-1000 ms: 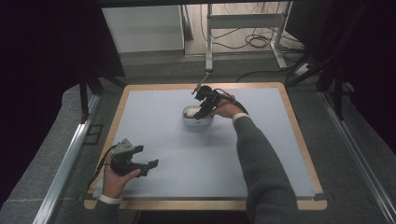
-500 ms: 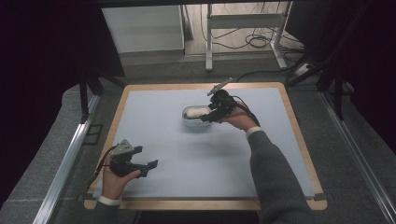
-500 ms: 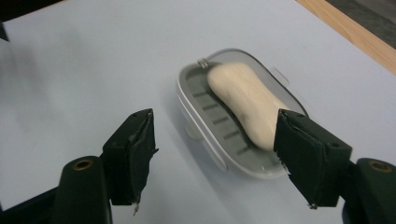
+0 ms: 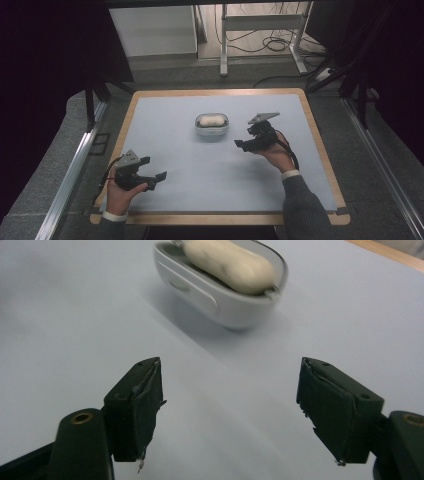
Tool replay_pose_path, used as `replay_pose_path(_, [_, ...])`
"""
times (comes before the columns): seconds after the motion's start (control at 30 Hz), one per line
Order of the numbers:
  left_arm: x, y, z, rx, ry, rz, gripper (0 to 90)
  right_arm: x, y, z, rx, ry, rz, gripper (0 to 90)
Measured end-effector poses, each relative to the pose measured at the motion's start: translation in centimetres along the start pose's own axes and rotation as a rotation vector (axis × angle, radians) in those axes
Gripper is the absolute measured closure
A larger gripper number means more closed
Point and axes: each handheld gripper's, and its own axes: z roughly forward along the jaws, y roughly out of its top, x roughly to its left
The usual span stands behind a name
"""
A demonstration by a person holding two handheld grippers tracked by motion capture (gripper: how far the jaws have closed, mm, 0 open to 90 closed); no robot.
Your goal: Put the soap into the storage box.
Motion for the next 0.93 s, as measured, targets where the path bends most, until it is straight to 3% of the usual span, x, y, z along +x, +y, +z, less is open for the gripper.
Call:
replay_pose_path(0.2, [0.5,-0.3,0.1,0.010,0.015,-0.020,9.1,0.0,-4.1,-3.0,-0.049,-0.059,0.025,24.8])
replay_pose_path(0.33, [0.6,-0.3,-0.1,0.006,0.020,-0.023,9.1,-0.2,-6.6,-4.9,-0.092,-0.074,0.063,24.5])
replay_pose_path(0.43, [0.6,-0.3,-0.2,0.004,0.015,-0.021,9.0,-0.4,-7.7,-5.9,-0.075,-0.099,0.072,22.4])
replay_pose_path(0.53, [0.7,-0.2,-0.3,-0.002,0.018,-0.020,9.0,-0.5,-9.0,-6.7,-0.109,-0.099,0.102,22.3])
replay_pose_path(0.93, [0.7,-0.2,-0.2,0.002,0.019,-0.010,8.8,-0.5,-9.9,-6.7,-0.117,-0.102,0.103,18.7])
